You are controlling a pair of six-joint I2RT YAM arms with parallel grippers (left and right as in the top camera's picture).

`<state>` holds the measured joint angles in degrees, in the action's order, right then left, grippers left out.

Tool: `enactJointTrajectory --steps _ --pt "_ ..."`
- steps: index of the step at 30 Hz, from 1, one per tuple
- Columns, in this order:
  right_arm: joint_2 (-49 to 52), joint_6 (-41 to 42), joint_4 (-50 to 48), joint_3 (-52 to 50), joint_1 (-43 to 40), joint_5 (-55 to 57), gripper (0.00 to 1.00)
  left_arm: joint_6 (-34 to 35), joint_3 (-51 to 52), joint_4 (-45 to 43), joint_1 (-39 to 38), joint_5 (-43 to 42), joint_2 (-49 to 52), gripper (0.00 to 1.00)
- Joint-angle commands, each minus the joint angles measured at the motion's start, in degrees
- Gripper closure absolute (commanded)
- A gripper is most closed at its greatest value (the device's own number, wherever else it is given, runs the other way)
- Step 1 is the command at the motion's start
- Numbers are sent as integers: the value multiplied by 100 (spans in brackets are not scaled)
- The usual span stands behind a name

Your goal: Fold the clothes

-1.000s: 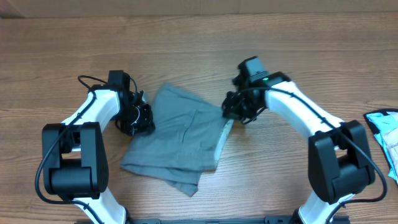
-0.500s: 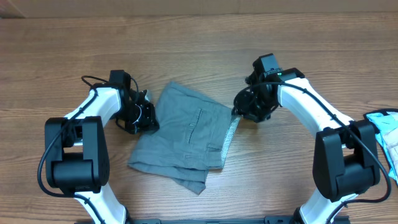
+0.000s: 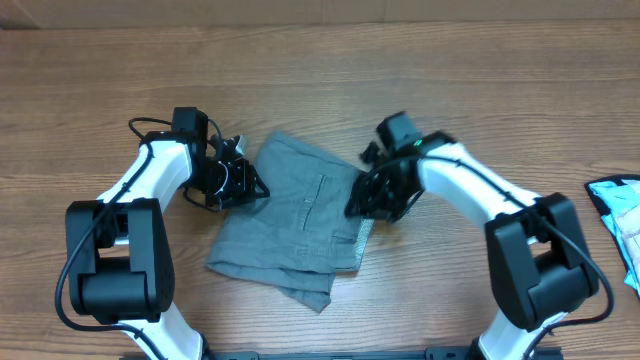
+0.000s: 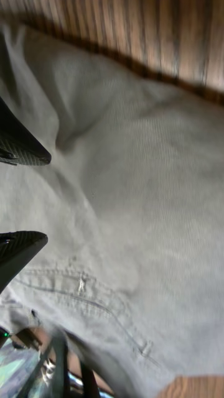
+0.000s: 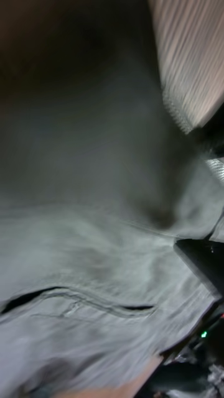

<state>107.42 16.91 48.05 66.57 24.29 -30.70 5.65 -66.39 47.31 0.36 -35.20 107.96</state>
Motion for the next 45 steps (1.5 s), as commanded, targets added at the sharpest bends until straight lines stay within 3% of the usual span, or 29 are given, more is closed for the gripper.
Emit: enactJointTrajectory --steps 1,6,11,17,22,24,31,36,41,44,45 --pt "-57 457 -87 -205 116 -118 96 -212 -85 0 -39 -337 -116 60" --pt "-68 37 562 205 -114 76 96 -299 -85 -4 -39 -168 -116 52" --pt "-68 -389 1563 767 -365 1279 96 -291 -85 -9 -39 76 -116 52" --pt "-68 -358 1502 767 -363 1414 96 -295 -85 -107 -114 -267 -116 53" --pt "-68 -321 1379 767 -363 1322 96 -286 20 -271 -551 525 -96 54" --pt "-68 -321 1368 767 -365 1307 96 -162 94 -455 -798 852 -37 59" --pt "-68 -321 1375 767 -365 1311 96 420 111 -553 -1207 1832 74 93" --pt "-68 -319 1427 767 -385 1635 96 422 173 -470 -1163 2520 146 96" --pt "-68 -271 1519 767 -387 2048 96 262 240 -627 -1152 2562 201 96" --pt "-68 76 1582 778 -444 2549 79 212 101 -533 -1147 2557 199 96" --pt "-68 168 1613 796 -483 2693 64 205 15 -446 -1139 2555 197 96"
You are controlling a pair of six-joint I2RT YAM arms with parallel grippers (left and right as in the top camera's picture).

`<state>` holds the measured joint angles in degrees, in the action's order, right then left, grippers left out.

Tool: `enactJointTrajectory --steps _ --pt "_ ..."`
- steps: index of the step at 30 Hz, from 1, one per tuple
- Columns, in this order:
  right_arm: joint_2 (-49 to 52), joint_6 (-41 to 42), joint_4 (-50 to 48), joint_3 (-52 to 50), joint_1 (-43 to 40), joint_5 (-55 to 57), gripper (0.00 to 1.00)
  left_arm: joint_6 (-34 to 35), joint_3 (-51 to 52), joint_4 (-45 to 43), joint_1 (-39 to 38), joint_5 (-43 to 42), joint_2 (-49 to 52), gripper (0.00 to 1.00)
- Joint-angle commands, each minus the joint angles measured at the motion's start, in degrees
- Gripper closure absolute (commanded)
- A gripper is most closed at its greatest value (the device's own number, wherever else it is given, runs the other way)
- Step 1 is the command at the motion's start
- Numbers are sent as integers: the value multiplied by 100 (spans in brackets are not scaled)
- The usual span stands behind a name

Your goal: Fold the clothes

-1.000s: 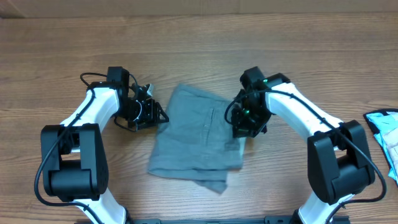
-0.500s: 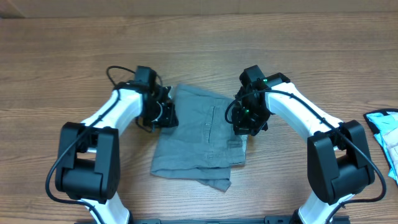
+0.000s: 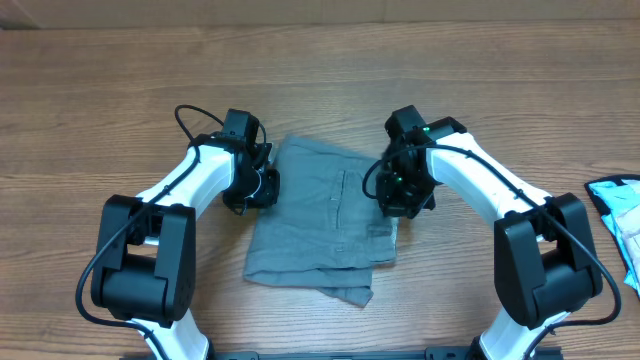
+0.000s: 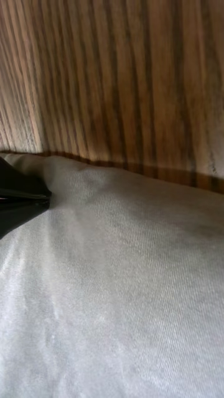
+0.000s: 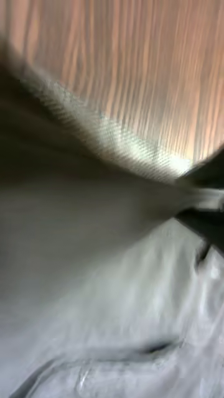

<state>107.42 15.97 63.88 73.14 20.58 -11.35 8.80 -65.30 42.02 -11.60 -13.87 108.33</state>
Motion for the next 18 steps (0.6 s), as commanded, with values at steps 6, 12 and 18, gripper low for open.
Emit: enactJointTrajectory --steps 6,12,18 --pt "-131 289 627 730 -396 686 54 -122 -1139 1191 144 -7 142 94" --pt "-352 -866 691 1071 -304 -1366 83 -280 -1543 1580 -13 -1722 144 85" --pt "-291 -415 120 579 59 -1683 96 63 -938 1331 -382 -1770 153 88"
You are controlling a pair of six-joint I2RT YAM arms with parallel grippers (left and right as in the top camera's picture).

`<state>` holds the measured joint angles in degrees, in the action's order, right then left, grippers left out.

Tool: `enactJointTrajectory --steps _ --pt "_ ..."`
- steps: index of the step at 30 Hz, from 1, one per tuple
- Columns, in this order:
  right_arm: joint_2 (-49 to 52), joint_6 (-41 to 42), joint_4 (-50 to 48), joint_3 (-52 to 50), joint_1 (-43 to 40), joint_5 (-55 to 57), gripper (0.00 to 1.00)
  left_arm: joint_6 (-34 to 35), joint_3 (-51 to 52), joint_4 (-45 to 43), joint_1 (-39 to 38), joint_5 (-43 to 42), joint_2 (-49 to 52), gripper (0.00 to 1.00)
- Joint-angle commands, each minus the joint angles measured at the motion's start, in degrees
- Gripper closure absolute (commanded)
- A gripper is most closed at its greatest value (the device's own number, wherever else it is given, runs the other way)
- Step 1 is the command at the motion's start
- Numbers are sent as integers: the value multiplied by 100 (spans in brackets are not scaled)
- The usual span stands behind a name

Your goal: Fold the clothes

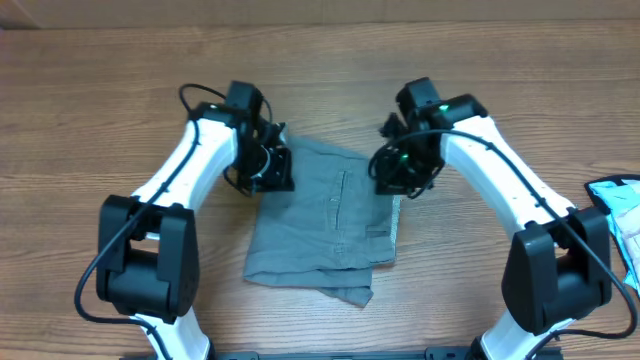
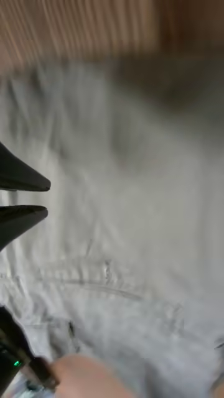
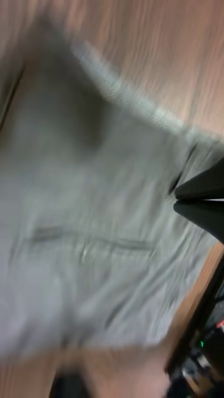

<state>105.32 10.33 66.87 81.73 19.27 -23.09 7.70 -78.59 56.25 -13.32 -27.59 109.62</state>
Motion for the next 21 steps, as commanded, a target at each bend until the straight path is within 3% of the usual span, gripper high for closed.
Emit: enactJointTrajectory --steps 1,6,10,15,21 --pt "-61 289 -315 -424 240 -507 96 225 564 -170 -273 -393 24 88" --pt "188 953 -990 -1296 321 -507 96 621 1561 -678 -437 -216 26 84" --pt "483 1231 -1169 -1773 142 -535 96 824 2028 -608 -232 17 26 91" --pt "603 1213 -1047 -1873 -195 -608 96 892 1985 -103 518 103 13 94" --pt "603 1003 -962 -1856 -302 -310 96 326 1582 476 1528 15 -13 95"
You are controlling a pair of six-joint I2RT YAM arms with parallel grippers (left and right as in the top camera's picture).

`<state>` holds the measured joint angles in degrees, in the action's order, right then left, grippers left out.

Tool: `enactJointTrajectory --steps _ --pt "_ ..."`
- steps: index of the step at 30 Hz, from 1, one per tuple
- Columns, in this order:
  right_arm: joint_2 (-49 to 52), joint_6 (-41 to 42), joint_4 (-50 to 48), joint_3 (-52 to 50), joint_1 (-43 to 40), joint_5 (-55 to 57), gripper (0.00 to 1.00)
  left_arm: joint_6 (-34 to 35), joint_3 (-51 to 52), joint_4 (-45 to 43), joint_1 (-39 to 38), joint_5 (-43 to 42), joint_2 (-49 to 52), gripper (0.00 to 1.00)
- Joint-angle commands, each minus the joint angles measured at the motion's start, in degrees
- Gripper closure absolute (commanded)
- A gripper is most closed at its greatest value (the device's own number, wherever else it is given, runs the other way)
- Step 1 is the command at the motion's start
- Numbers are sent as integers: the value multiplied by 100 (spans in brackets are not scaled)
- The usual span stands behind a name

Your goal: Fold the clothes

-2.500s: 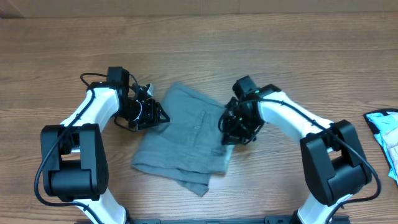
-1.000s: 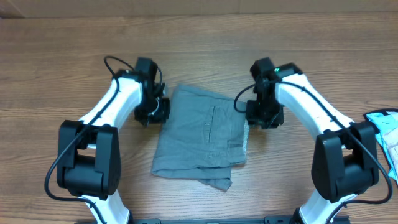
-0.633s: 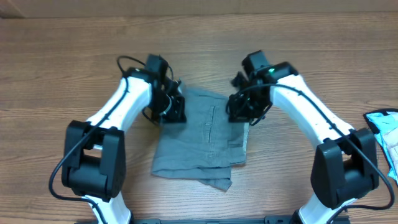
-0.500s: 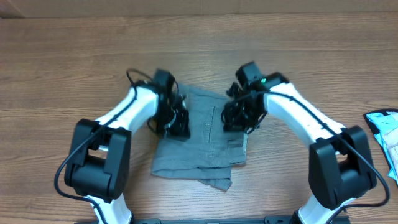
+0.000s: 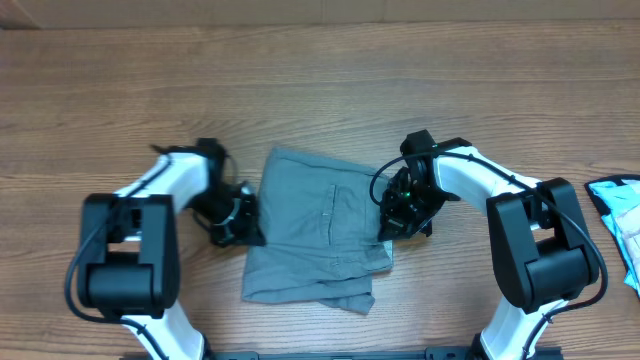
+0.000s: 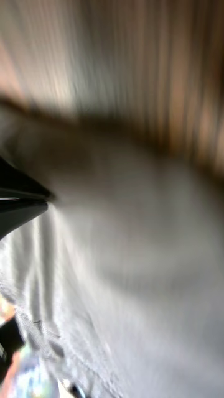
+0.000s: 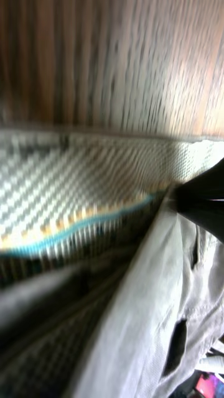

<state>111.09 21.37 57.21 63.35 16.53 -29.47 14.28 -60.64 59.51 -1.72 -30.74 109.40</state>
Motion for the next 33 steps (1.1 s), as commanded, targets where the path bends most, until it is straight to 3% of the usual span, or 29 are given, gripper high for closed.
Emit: enactJointTrajectory --steps 1,6,11,21,27,33 --pt "26 -238 9 15 -35 330 96 -446 -299 221 474 240 -22 95" --pt "-20 -586 424 575 -138 616 96 -846 -765 199 605 -428 -339 91" --pt "-286 -811 933 1344 -173 623 96 -1040 -1113 -431 149 -658 -754 93" --pt "-533 -796 1176 1751 -72 -280 95 -1624 -1097 -2291 -1377 887 -334 95" --pt "-533 -813 1237 1751 -72 -280 95 -890 -1099 -2253 -1379 2444 450 96" --pt "-531 -811 1185 1709 103 -280 94 103 -1099 -1589 -442 2879 734 96"
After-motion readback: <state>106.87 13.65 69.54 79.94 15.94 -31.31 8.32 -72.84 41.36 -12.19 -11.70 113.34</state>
